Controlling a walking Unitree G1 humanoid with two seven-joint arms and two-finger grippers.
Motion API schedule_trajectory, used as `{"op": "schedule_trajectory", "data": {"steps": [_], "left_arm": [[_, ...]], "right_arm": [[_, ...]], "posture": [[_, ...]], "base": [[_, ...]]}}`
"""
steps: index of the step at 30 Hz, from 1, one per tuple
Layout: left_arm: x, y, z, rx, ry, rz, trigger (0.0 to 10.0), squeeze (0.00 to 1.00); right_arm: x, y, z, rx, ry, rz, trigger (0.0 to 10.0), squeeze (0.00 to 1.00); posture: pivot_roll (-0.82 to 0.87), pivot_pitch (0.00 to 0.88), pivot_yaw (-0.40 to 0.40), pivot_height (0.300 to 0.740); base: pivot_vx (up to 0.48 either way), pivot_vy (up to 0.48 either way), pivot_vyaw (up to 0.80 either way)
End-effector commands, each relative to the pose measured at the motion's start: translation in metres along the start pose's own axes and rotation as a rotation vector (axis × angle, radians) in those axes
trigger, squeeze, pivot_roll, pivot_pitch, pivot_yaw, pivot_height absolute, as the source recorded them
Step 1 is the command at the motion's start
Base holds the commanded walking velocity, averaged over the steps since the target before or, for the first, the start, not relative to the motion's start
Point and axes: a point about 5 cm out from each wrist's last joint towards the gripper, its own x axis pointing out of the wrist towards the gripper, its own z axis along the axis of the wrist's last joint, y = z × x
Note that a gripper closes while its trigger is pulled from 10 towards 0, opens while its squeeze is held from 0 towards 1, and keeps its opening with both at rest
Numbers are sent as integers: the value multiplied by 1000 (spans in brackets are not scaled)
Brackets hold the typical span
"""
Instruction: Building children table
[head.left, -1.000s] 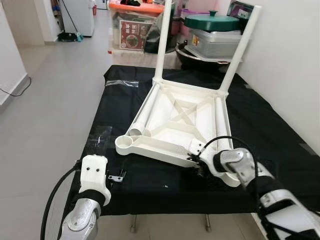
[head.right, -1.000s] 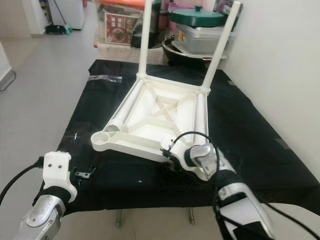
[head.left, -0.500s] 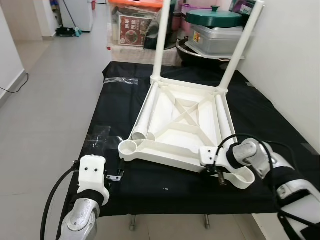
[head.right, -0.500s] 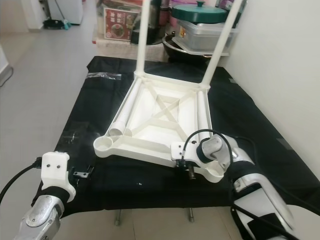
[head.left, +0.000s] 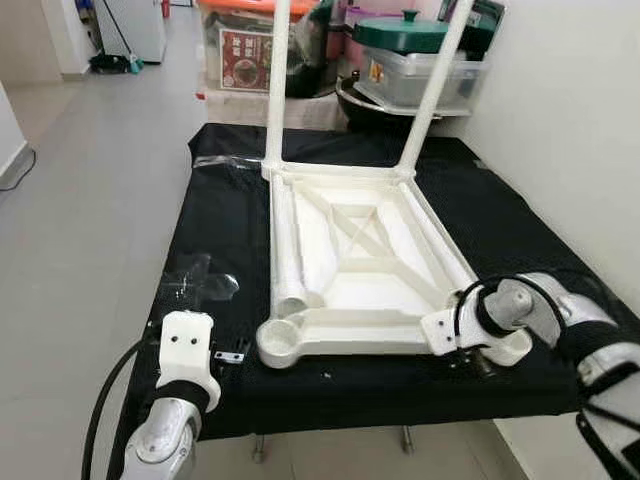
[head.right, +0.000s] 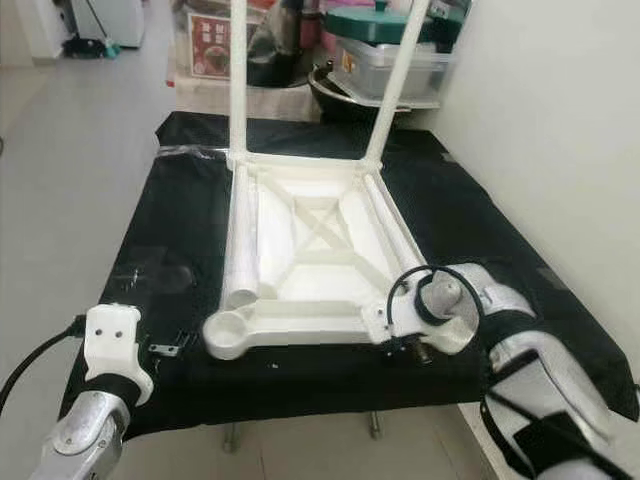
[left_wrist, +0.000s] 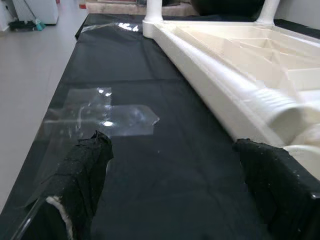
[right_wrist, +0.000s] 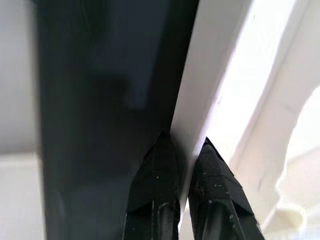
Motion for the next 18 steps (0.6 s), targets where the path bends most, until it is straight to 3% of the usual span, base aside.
{"op": "schedule_trajectory", "data": {"steps": [1, 3, 5, 6, 10, 11, 12, 13, 14, 18], "left_arm": [[0, -2, -4, 5, 17, 3, 10000, 0], [-1, -2, -4, 4, 18, 4, 10000, 0], [-1, -2, -4, 4, 18, 5, 10000, 0], [-1, -2, -4, 4, 19, 7, 10000, 0], [-1, -2, -4, 4, 19, 7, 10000, 0], [-1, -2, -4, 5, 21, 6, 10000, 0], [-1, -2, -4, 5, 21, 6, 10000, 0], [-1, -2, -4, 6, 23, 3, 10000, 0], [-1, -2, -4, 7, 25, 1, 10000, 0], [-1, -2, -5, 10, 27, -3, 10000, 0]], "right_arm": [[-9, -13, -8, -23, 80, -148, 0, 0], [-9, -13, -16, 23, 125, -199, 0, 0], [-8, -13, -14, 61, 104, -216, 0, 0], [-3, -12, -7, 130, 18, -215, 10000, 0], [-2, -12, -4, 145, -12, -211, 10000, 0], [1, -13, 3, 195, -81, -217, 10000, 0], [1, -13, 3, 195, -81, -217, 10000, 0], [5, -15, 12, 242, -162, -229, 10000, 788], [7, -17, 21, 282, -240, -241, 10000, 1000], [10, -24, 33, 349, -339, -288, 10000, 1000]], "posture": [[138, 0, -132, 740], [139, 0, -134, 740], [139, 0, -134, 740], [139, 0, -132, 740], [139, 0, -132, 740], [136, 0, -125, 740], [136, 0, -125, 740], [133, 0, -120, 740], [132, 0, -117, 740], [135, 0, -113, 740]], "base": [[0, 0, 0], [0, 0, 0], [0, 0, 0], [0, 0, 0], [0, 0, 0], [0, 0, 0], [0, 0, 0], [0, 0, 0], [0, 0, 0], [0, 0, 0]]}}
